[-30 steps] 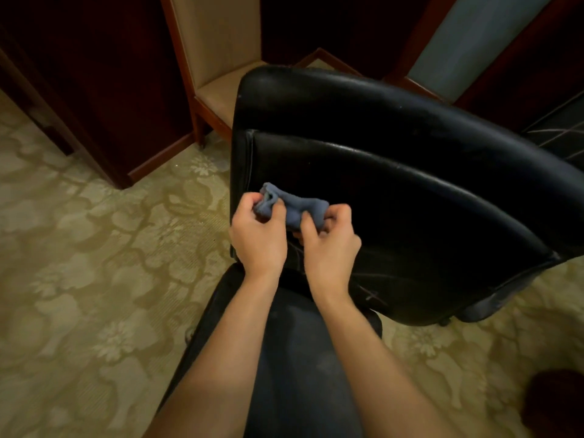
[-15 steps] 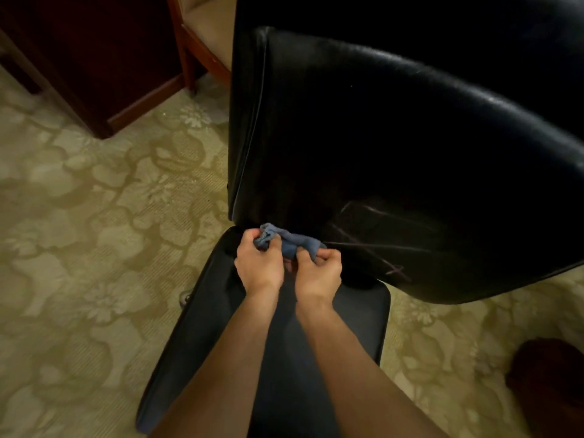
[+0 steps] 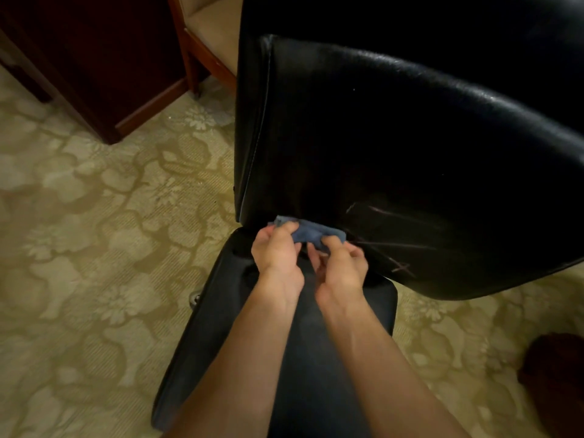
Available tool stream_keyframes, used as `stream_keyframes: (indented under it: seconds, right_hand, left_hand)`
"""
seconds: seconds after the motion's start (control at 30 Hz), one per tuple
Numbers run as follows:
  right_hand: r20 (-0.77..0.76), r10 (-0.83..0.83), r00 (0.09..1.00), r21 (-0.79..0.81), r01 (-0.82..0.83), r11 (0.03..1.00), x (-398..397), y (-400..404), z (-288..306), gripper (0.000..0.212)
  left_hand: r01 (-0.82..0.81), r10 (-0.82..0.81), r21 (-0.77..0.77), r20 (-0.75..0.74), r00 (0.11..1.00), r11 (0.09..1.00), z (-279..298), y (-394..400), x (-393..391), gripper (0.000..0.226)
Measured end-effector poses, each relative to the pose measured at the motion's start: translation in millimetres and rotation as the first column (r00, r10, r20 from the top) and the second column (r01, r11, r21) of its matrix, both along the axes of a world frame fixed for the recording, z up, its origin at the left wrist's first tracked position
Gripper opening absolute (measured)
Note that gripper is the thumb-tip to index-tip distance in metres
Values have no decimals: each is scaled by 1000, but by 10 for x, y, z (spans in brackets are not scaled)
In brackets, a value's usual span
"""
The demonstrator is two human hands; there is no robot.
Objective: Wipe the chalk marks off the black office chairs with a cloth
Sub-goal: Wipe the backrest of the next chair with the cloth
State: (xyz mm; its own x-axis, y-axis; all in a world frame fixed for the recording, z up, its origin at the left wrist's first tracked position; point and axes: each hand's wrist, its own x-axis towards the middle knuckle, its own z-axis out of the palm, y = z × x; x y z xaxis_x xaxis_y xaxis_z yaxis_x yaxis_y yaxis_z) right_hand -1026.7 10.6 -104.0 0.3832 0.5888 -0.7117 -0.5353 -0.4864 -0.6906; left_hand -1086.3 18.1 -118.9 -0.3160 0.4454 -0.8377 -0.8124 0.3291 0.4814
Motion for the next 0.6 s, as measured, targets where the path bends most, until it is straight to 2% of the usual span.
stream_keyframes:
  seconds: [0.07,0.2,0.27,0.33,0.47,0.6]
  right_hand:
    - [38,-44,998,103,40,994,-17,95,241,17]
    - [86,-101,991,330,67,941,53,260,752,16]
    - [106,-77,991,375,32,927,108,282,834,16]
    - [135,-62,989,358,10,933,128,276,772,15]
    - [297,-7,955,278,-79,957,155,198,427,16]
    - [193,-20,981,122,-4,993,206,40,25,17]
  left_hand:
    - [-25,26,83,-5,1000,996,274,59,53,14]
    - [68,-14,276,-191,981,959,774,213,168,13]
    - [118,-21,308,-300,954,944,847,259,200,13]
    - [185,-69,291,-366,928,939,776,238,205,10]
    - [252,-177,200,-330,927,947,393,75,179,16]
    - [262,-216,84,-360,908,962,19,-26,240,13]
